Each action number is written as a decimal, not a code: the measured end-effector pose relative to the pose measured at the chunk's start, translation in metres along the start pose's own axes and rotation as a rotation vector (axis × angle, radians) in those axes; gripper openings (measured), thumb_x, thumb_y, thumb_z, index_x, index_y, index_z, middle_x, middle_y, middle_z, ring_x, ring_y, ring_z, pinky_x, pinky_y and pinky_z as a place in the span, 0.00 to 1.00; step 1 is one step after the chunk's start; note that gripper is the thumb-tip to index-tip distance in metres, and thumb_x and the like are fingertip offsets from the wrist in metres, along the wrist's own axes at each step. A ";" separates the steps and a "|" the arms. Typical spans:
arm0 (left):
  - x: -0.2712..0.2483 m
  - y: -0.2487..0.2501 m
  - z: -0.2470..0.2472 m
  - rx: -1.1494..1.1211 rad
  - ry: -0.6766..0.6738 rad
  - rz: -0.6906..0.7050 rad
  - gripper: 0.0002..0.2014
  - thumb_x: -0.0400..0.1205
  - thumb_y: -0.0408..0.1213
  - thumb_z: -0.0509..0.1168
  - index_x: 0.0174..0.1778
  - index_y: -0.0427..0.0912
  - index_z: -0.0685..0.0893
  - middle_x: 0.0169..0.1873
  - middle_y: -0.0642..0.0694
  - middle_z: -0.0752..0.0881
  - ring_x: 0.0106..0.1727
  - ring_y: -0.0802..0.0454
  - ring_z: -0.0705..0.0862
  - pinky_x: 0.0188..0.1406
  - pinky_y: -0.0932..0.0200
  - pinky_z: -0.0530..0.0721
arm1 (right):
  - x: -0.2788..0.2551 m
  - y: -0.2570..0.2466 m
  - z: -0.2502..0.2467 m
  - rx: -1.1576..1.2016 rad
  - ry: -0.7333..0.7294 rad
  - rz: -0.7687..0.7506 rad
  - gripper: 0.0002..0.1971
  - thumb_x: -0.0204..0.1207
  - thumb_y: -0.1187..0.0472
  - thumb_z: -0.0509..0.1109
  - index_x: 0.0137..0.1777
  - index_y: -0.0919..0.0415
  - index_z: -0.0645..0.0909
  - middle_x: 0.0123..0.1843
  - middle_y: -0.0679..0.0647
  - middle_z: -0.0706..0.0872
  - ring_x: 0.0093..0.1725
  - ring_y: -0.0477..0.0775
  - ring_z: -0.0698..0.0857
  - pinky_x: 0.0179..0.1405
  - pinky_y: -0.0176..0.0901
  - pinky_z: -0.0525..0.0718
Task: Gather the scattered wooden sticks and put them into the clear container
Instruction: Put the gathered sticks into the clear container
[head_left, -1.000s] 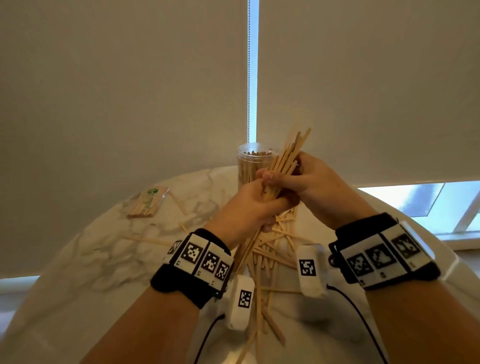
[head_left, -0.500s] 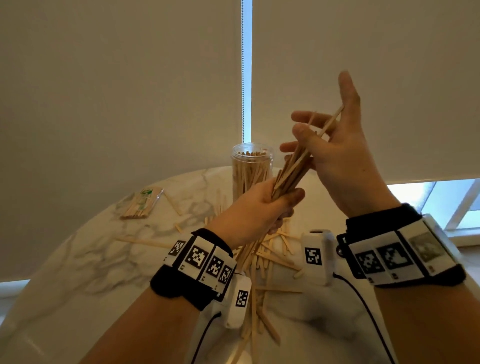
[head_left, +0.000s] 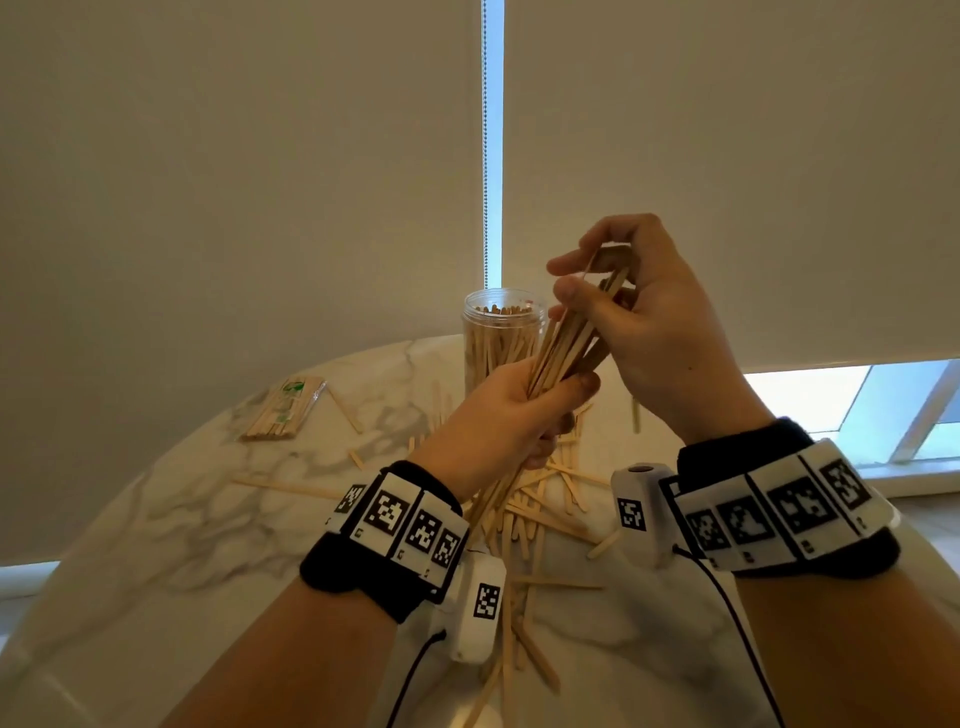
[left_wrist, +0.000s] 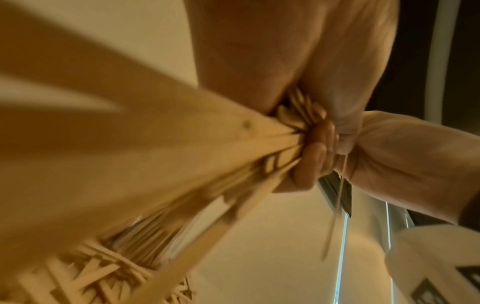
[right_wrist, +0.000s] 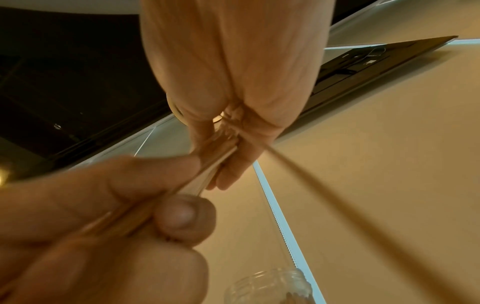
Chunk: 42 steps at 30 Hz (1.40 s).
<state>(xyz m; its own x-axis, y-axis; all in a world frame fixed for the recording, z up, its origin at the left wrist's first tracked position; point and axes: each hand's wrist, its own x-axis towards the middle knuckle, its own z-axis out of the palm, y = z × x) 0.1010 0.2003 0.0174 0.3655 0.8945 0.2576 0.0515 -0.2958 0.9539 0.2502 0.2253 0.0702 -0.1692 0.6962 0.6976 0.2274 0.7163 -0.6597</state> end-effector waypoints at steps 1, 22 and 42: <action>0.001 -0.002 -0.001 0.003 0.011 0.003 0.11 0.87 0.42 0.64 0.44 0.38 0.75 0.29 0.43 0.72 0.23 0.51 0.66 0.23 0.57 0.67 | -0.001 0.001 0.002 0.006 -0.014 0.010 0.10 0.86 0.60 0.67 0.63 0.57 0.72 0.56 0.46 0.89 0.48 0.50 0.92 0.47 0.52 0.93; 0.009 -0.011 -0.008 0.041 0.139 0.094 0.10 0.87 0.45 0.62 0.48 0.41 0.76 0.27 0.51 0.74 0.23 0.53 0.69 0.23 0.57 0.71 | -0.002 -0.003 0.009 -0.056 -0.202 0.210 0.20 0.89 0.47 0.57 0.78 0.49 0.75 0.67 0.42 0.85 0.62 0.37 0.83 0.66 0.41 0.82; 0.011 0.004 -0.040 -0.577 0.737 0.275 0.06 0.89 0.41 0.61 0.50 0.43 0.77 0.28 0.50 0.75 0.27 0.56 0.75 0.33 0.58 0.82 | -0.023 0.011 0.052 -0.176 -0.650 0.401 0.11 0.80 0.47 0.71 0.56 0.51 0.79 0.46 0.54 0.87 0.40 0.50 0.83 0.50 0.56 0.87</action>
<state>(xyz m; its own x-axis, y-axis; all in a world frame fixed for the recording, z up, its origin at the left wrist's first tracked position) 0.0675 0.2224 0.0301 -0.3864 0.8623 0.3272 -0.4832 -0.4914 0.7246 0.2064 0.2199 0.0319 -0.5572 0.8269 0.0754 0.5298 0.4240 -0.7345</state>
